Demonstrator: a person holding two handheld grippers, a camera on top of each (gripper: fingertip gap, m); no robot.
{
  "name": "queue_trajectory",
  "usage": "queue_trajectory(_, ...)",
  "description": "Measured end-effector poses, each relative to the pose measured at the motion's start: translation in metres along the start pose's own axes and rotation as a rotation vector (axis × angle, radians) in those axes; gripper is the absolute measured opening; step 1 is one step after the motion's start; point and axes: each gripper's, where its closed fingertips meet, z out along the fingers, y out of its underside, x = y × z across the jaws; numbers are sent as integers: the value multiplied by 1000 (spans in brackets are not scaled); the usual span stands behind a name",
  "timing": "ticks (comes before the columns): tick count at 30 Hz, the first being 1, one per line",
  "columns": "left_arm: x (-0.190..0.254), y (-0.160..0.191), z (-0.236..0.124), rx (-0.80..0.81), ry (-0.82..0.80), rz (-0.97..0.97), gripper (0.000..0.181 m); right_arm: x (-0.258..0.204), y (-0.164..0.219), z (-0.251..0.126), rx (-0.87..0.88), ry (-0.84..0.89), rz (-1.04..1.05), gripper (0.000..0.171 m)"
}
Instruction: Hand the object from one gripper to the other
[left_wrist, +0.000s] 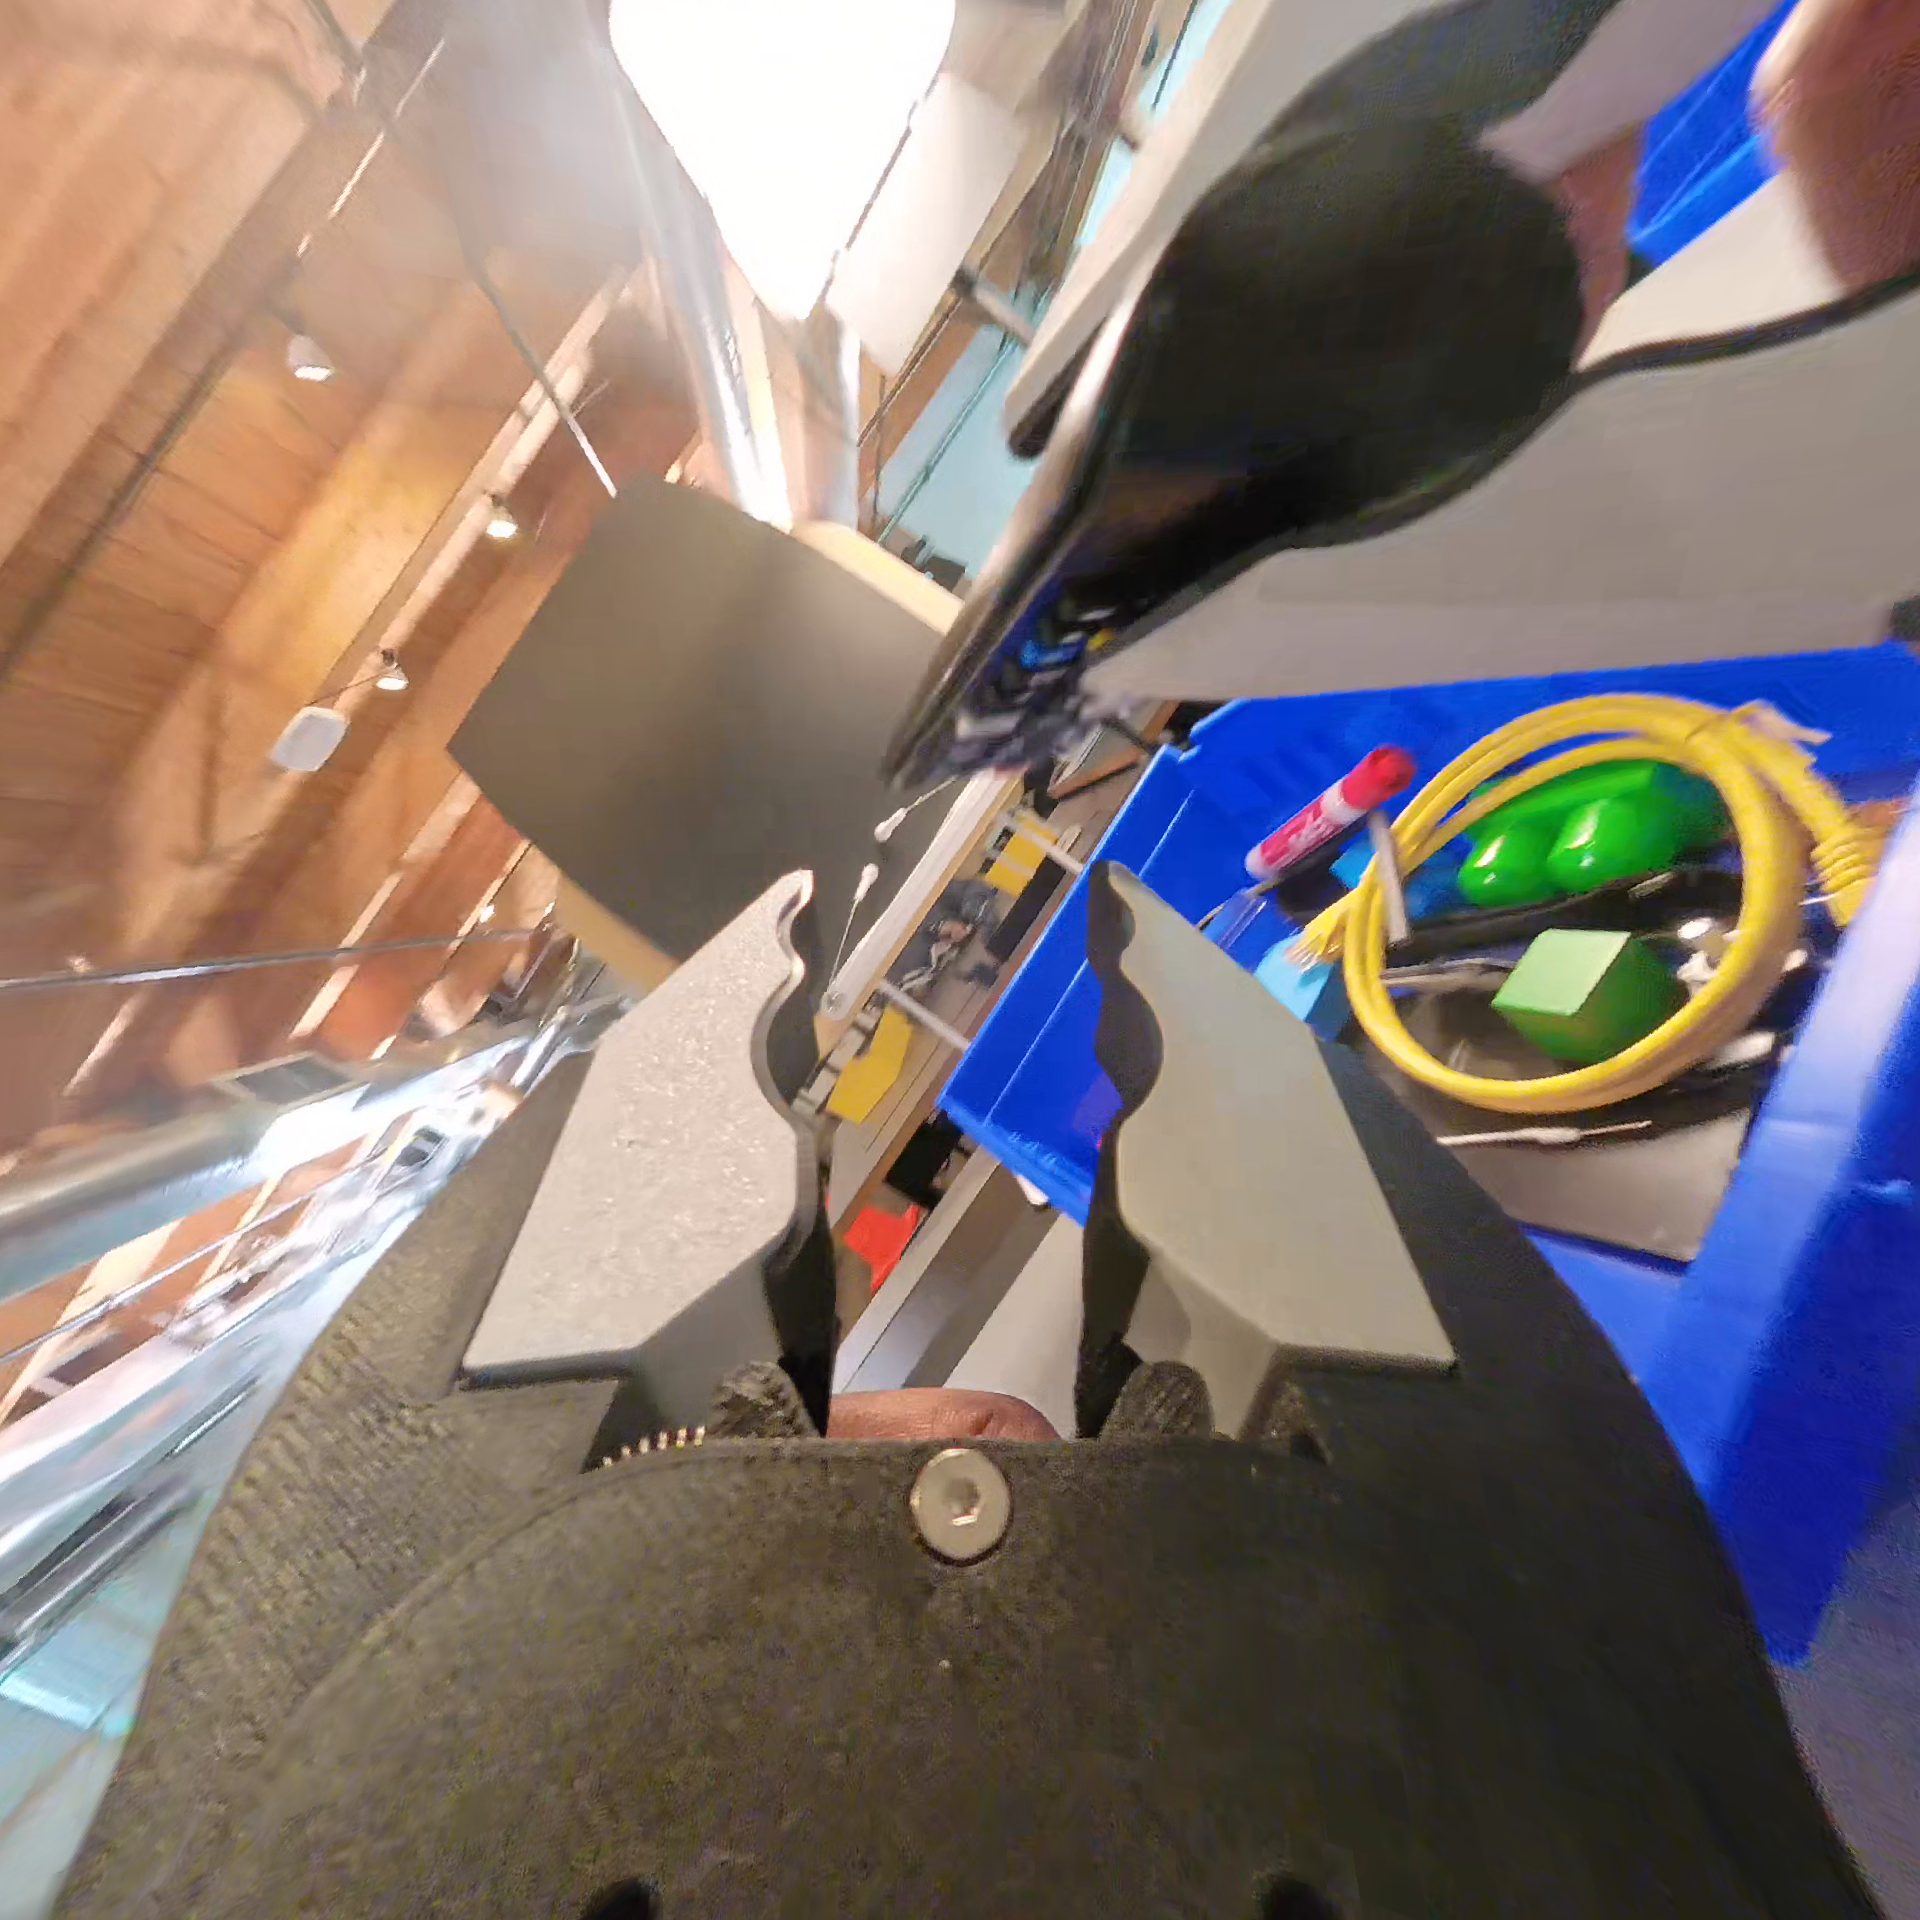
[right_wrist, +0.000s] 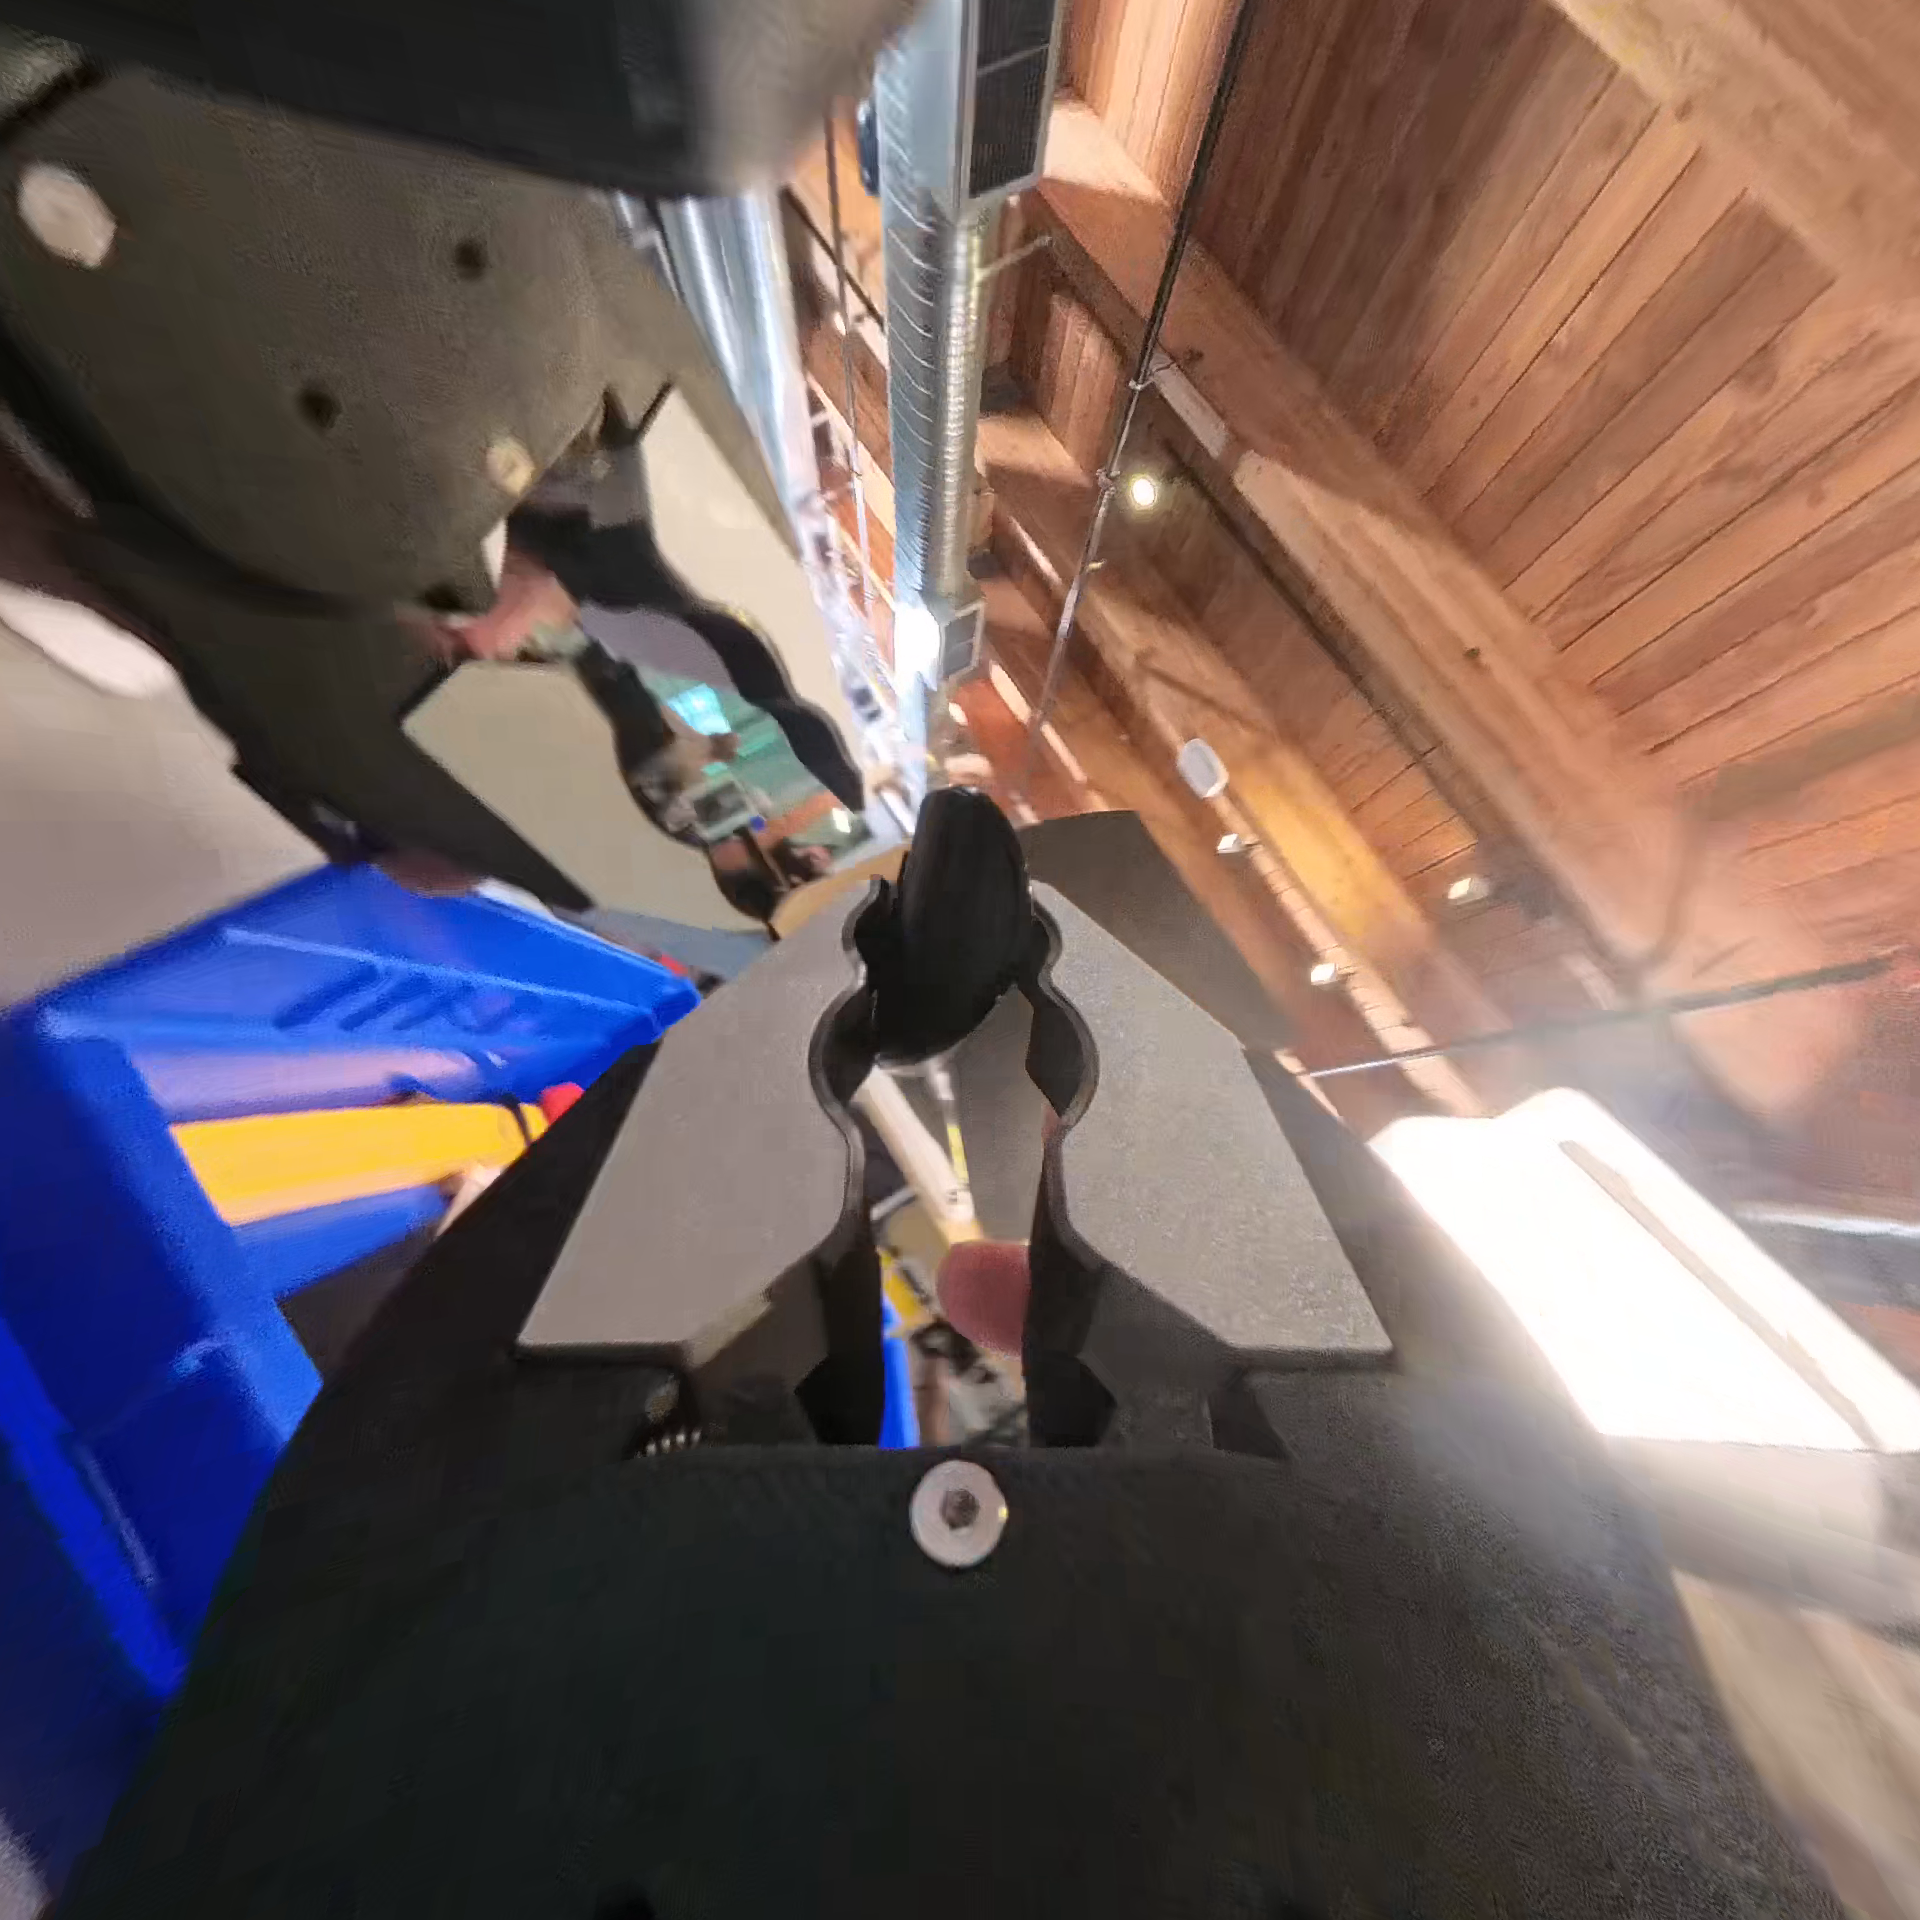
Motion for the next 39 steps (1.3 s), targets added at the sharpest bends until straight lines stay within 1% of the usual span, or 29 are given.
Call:
queue_trajectory(3,9,-11,-1,41,13,39,58,5,-3,0,19,-46,219,23)
queue_trajectory(5,17,-14,0,41,12,79,68,7,-4,0,30,-77,371,23)
queue_trajectory(7,24,-16,3,36,-1,120,83,8,-5,0,47,-117,509,23)
queue_trajectory(9,25,-17,5,25,-32,138,92,5,-11,-2,83,-178,622,24)
queue_trajectory(10,25,-18,5,24,-42,133,93,3,-14,-3,103,-210,669,24)
queue_trajectory(11,24,-19,5,27,-53,125,93,1,-17,-4,117,-235,713,23)
queue_trajectory(12,21,-21,3,33,-78,117,87,1,-17,-5,124,-250,750,23)
queue_trajectory(14,11,-23,-1,43,-115,97,57,1,-18,-5,129,-273,803,23)
queue_trajectory(15,9,-23,-2,43,-106,86,52,2,-17,-5,130,-276,828,23)
queue_trajectory(18,10,-23,-2,36,-88,41,51,6,-14,-4,131,-255,868,25)
queue_trajectory(21,12,-21,0,17,-47,-120,51,17,-14,-6,165,-211,902,26)
queue_trajectory(23,8,-19,0,12,-23,-263,52,24,-15,-8,189,-202,952,32)
queue_trajectory(25,2,-17,-1,21,11,-452,52,32,-13,-9,203,-178,1003,38)
queue_trajectory(27,-3,-12,-1,29,58,-678,51,39,-8,-9,204,-150,1042,38)
queue_trajectory(29,-7,-2,0,8,83,-827,51,37,-1,-7,173,-149,1045,38)
queue_trajectory(31,-9,4,0,-6,86,-893,50,26,12,-2,79,-155,986,37)
queue_trajectory(34,-7,5,1,-25,89,-912,50,-7,29,4,-78,-225,819,39)
queue_trajectory(38,0,-6,0,-9,114,-918,50,-43,33,3,-169,-326,668,51)
queue_trajectory(39,1,-8,0,-2,121,-928,50,-48,34,3,-188,-339,645,51)
